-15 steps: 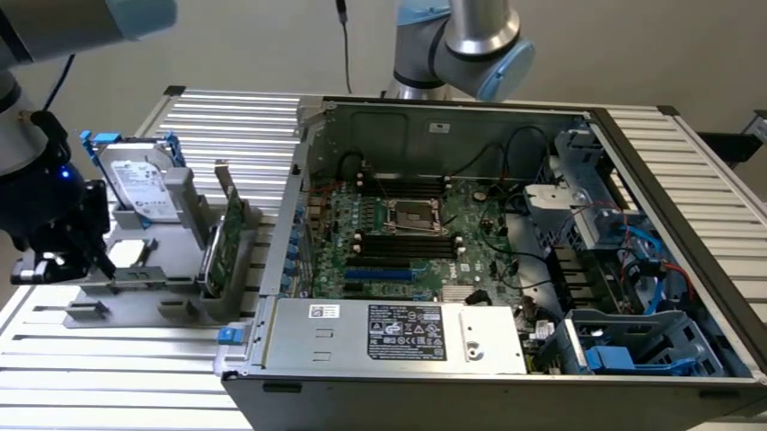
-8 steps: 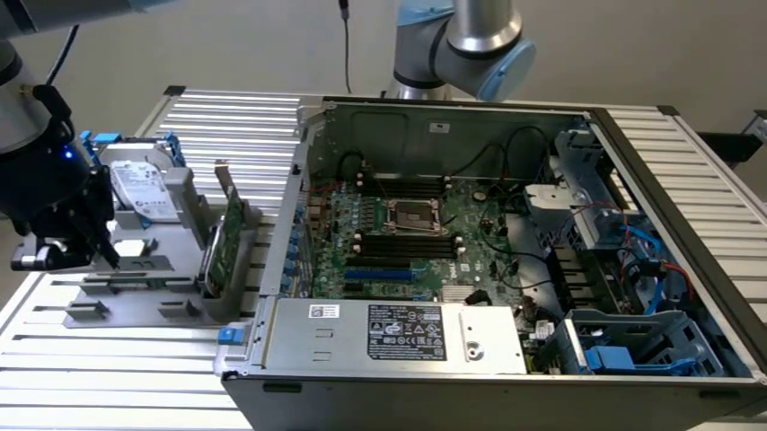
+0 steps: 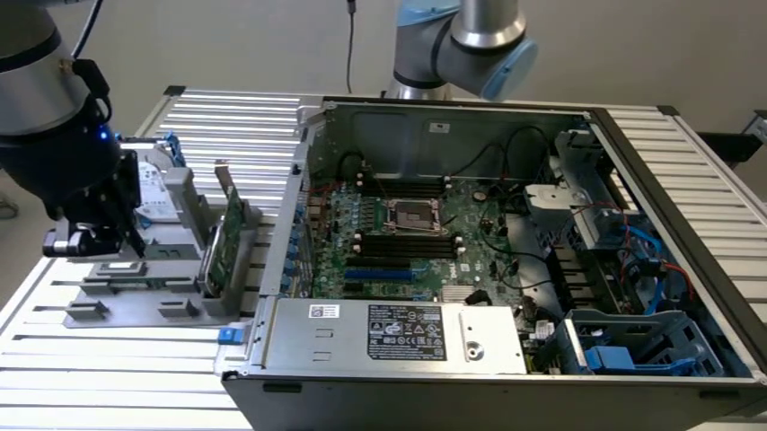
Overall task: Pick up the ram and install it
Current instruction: 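Pick up the ram and move it above insertion slot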
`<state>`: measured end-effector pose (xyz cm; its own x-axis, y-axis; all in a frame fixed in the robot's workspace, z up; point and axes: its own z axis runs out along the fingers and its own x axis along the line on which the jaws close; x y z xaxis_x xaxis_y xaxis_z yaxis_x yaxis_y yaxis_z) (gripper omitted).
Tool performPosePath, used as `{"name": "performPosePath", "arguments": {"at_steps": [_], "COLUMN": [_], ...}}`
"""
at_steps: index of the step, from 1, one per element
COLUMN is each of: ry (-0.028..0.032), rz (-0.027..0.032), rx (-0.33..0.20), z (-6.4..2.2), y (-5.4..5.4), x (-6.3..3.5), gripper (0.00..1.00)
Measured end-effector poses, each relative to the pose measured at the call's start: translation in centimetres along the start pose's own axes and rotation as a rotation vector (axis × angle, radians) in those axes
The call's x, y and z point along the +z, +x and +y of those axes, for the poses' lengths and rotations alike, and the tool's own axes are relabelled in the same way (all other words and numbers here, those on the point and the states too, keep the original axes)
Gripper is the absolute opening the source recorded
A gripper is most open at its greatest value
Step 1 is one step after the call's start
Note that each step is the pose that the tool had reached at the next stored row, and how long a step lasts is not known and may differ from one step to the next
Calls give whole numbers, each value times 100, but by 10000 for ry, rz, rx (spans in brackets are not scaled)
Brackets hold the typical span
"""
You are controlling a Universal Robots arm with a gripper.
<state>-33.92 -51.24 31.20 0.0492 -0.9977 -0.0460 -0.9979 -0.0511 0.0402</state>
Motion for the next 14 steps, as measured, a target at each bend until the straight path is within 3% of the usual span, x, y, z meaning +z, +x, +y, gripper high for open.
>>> {"name": "performPosePath", "arguments": {"at_steps": [9,14], "ry": [-110,-141], "rz": [-47,-49], "rx": [2,4], "z": [-400,-600], "y": [10,11], "x": [-240,-405], "gripper": [14,14]}}
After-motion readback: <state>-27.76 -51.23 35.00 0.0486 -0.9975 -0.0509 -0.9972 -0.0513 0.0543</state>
